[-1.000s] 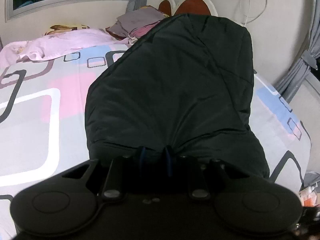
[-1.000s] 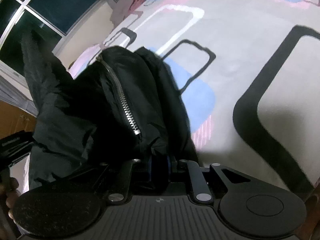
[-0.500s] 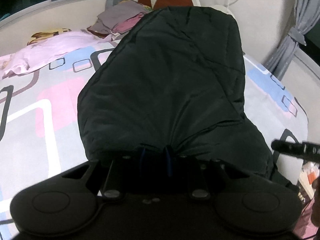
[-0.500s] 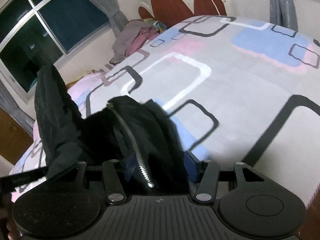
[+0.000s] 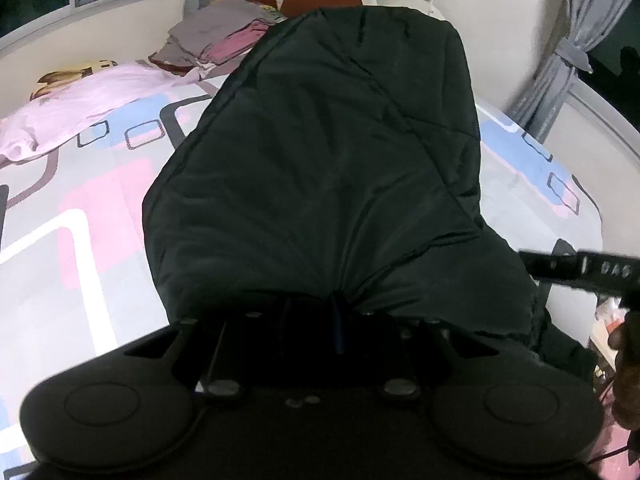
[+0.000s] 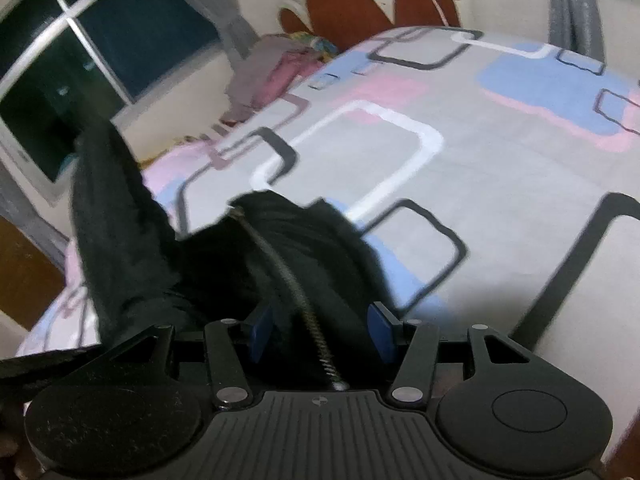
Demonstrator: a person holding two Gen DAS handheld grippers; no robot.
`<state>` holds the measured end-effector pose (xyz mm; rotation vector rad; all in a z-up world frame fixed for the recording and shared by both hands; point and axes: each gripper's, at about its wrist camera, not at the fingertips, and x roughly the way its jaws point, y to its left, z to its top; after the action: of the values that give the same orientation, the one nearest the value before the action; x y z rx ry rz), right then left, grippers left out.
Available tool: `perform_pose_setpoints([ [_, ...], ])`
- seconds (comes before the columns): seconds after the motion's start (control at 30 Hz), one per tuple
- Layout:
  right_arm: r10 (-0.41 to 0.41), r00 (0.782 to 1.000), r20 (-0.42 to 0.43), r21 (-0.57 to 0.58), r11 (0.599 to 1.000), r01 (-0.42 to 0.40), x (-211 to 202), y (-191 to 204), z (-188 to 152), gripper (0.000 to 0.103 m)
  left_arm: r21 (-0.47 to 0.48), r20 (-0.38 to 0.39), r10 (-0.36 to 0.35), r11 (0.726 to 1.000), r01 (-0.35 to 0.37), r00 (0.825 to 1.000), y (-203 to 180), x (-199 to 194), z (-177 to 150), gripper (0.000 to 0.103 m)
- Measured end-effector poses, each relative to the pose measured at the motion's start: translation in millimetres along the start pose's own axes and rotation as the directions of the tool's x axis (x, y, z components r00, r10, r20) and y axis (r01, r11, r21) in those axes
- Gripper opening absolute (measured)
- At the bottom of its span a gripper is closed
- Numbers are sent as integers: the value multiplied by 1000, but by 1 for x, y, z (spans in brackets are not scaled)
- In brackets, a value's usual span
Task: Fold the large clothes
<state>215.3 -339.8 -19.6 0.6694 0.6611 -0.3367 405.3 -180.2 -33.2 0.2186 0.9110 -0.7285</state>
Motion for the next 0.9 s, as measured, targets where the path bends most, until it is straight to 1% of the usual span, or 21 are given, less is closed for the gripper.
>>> perform_pose_setpoints([
  [0.1, 76, 997, 22, -38, 996, -76, 1, 17, 1, 54, 17, -9, -7, 1000, 7, 1000, 0, 1, 3, 20],
  [0.13, 86, 996, 39, -57, 995, -83, 2, 24, 1, 54, 22, -3, -11, 1000, 11, 1000, 1, -1, 5, 19],
  [0.17, 96, 994, 48, -73, 993, -92, 3, 30, 3, 54, 10, 9, -18, 1000, 18, 1000, 4, -2, 6, 19],
  [0.23, 114, 992, 58, -81, 991, -109, 7, 38, 8, 54, -45, 31, -34, 998, 36, 999, 14, -3, 6, 19],
  [0.3, 128, 987, 96, -94, 988, -119, 5, 45, 13, 54, -56, 37, -41, 997, 43, 998, 16, -2, 4, 19],
  [0.33, 158, 981, 111, -103, 984, -147, 2, 48, 15, 55, -55, 36, -48, 997, 50, 998, 16, -2, 3, 19],
  [0.37, 171, 978, 116, -118, 981, -157, 2, 54, 18, 61, -50, 34, -52, 997, 54, 998, 14, -1, 2, 19],
  [0.4, 176, 976, 127, -139, 978, -158, 2, 59, 20, 73, -44, 32, -50, 998, 52, 998, 13, 0, 3, 19],
  [0.43, 186, 974, 130, -166, 972, -164, 5, 66, 21, 75, -37, 30, -49, 998, 50, 998, 11, 0, 4, 19],
  [0.47, 196, 974, 110, -185, 967, -174, 11, 73, 22, 75, -33, 28, -51, 998, 52, 998, 11, 1, 5, 19],
  [0.57, 169, 984, 53, -232, 961, -153, 39, 88, 23, 74, -23, 24, -64, 998, 65, 998, 13, 0, 8, 19],
  [0.6, 176, 984, 14, -237, 957, -167, 50, 90, 23, 65, -25, 27, -71, 997, 72, 997, 16, -2, 9, 19],
  [0.63, 188, 982, -15, -227, 956, -187, 58, 88, 22, 40, -44, 50, -76, 996, 79, 996, 22, -7, 10, 19],
  [0.67, 180, 983, -31, -204, 962, -183, 64, 86, 22, 39, -77, 83, -84, 993, 91, 993, 29, -12, 11, 22],
  [0.7, 173, 984, -33, -193, 965, -176, 66, 84, 21, 37, -122, 117, -81, 988, 96, 990, 39, -17, 10, 24],
  [0.73, 160, 987, -26, -194, 968, -162, 66, 84, 19, 36, -160, 140, -57, 984, 79, 989, 47, -19, 11, 24],
  [0.77, 140, 990, -20, -201, 969, -141, 66, 84, 17, 36, -178, 139, -26, 983, 50, 990, 54, -17, 13, 24],
  [0.8, 126, 992, -15, -204, 971, -126, 66, 85, 14, 36, -183, 131, -8, 982, 32, 991, 57, -14, 14, 24],
  [0.87, 106, 994, -7, -191, 976, -105, 65, 80, 11, 36, -181, 109, -35, 982, 55, 993, 60, -5, 14, 24],
  [0.9, 99, 995, -3, -184, 978, -98, 63, 79, 10, 36, -172, 105, -34, 984, 52, 994, 58, -3, 15, 24],
])
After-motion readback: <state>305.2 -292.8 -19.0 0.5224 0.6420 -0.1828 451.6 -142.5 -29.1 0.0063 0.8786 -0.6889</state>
